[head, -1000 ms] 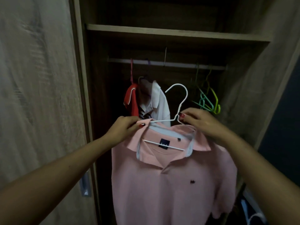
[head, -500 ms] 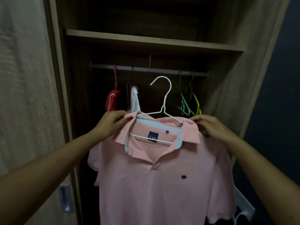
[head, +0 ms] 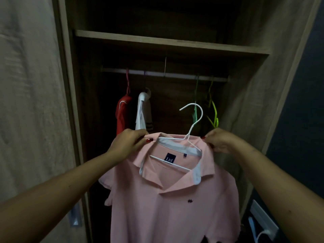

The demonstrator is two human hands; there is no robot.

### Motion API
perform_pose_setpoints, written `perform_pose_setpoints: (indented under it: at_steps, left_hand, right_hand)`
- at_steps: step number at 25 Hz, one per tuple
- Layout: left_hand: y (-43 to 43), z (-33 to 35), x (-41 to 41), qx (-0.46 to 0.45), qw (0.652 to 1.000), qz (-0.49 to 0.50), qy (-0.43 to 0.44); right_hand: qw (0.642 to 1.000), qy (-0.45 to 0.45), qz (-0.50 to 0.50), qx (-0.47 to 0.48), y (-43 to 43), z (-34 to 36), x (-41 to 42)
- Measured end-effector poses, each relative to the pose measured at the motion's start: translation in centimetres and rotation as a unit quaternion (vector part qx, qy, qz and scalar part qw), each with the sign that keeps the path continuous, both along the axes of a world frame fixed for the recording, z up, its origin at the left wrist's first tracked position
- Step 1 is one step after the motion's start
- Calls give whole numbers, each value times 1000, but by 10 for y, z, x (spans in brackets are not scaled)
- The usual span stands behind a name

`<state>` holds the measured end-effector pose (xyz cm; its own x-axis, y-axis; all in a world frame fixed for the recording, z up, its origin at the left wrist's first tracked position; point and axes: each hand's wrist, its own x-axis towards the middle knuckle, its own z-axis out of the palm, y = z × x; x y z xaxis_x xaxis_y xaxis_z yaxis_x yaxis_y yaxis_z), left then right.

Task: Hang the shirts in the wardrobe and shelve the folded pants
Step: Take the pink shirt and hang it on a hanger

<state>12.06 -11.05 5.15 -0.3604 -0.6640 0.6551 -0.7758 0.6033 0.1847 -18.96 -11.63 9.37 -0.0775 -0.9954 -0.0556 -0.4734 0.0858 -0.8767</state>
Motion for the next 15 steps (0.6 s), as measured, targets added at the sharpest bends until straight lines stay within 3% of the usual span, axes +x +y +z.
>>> perform_pose_setpoints:
  at_steps: [3, 6, 10, 12, 15]
  left_hand:
    - [3, -3, 13, -8, 1000, 13, 5]
    - [7, -5, 25, -11, 999, 11, 34]
    - [14, -10, 26, -11, 999, -1, 53]
    - [13, -12, 25, -9, 998, 2, 56]
    - [9, -13, 31, -10, 997, 16, 76]
  right_hand:
    - [988, -124, 2, 92, -3, -10, -2]
    - [984, -129, 0, 122, 1, -16, -2]
    - [971, -136, 67, 185, 5, -15, -1]
    - [977, -104, 104, 152, 8, -14, 4]
    - [991, -28, 128, -42, 5, -21, 7]
